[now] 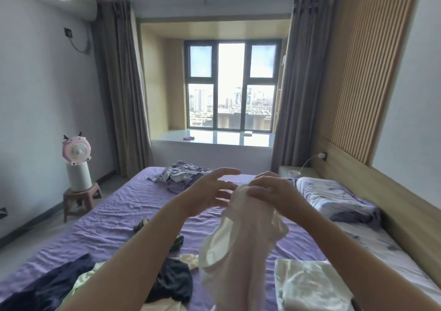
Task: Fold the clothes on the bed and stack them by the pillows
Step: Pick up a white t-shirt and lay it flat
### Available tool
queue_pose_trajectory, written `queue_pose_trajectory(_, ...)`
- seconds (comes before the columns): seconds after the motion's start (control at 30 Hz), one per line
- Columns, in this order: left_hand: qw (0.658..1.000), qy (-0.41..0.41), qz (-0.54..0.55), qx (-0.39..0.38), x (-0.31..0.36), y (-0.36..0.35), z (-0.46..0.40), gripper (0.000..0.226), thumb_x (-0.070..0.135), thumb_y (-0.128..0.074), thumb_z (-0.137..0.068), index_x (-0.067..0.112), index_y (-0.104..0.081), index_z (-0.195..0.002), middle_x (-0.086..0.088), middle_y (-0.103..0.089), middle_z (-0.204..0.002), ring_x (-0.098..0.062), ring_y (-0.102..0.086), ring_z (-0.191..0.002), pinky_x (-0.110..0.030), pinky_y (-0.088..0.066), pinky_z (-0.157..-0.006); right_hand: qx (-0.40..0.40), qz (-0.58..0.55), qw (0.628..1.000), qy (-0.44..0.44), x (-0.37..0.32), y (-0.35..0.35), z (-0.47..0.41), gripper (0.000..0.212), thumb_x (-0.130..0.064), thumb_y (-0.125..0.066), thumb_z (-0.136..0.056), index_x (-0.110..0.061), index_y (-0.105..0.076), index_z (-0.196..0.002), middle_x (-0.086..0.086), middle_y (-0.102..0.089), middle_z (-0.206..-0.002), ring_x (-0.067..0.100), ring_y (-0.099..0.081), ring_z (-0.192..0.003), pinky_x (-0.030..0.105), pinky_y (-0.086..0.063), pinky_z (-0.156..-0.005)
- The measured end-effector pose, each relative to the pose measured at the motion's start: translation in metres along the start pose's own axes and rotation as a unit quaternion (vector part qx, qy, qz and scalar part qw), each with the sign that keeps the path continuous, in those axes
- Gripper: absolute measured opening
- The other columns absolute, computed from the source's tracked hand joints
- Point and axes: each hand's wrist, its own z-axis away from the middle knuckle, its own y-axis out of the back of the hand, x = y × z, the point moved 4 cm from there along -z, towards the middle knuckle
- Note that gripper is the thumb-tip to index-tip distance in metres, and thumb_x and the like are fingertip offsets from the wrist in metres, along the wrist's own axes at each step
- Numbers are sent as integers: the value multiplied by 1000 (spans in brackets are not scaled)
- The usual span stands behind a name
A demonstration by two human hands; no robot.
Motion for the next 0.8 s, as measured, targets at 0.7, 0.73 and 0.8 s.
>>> queue_pose_trajectory(0.7, 920, -147, -355, 82, 44, 7, -6, 7, 16, -68, -85, 10, -68, -90, 10, -59, -70, 2, -52, -62, -6, -40, -55, -76, 82, 990, -80, -25, -2, -18, 19, -40, -72, -78, -30, -70, -94, -16, -68, -91, -4, -60, -88, 17, -45, -82)
queue_pose_trajectory(0.73, 924, -143, -345, 79, 41, 5, -7, 8, 16, -70, -84, 11, -68, -89, 10, -59, -67, 3, -52, -59, -7, -40, -54, -67, 59, 992, -89, -24, -4, -17, 20, -35, -72, -79, -27, -71, -97, -12, -69, -90, -1, -62, -86, 19, -46, -80)
queue_pose_trajectory(0.8, 938, -132, -309, 83, 37, 5, -7, 10, 18, -73, -81, 13, -66, -85, 9, -60, -64, 4, -52, -54, -9, -40, -51, -58, 13, 993, -105, -25, -8, -15, 19, -28, -71, -82, -22, -72, -101, -4, -71, -91, 2, -63, -83, 20, -49, -76)
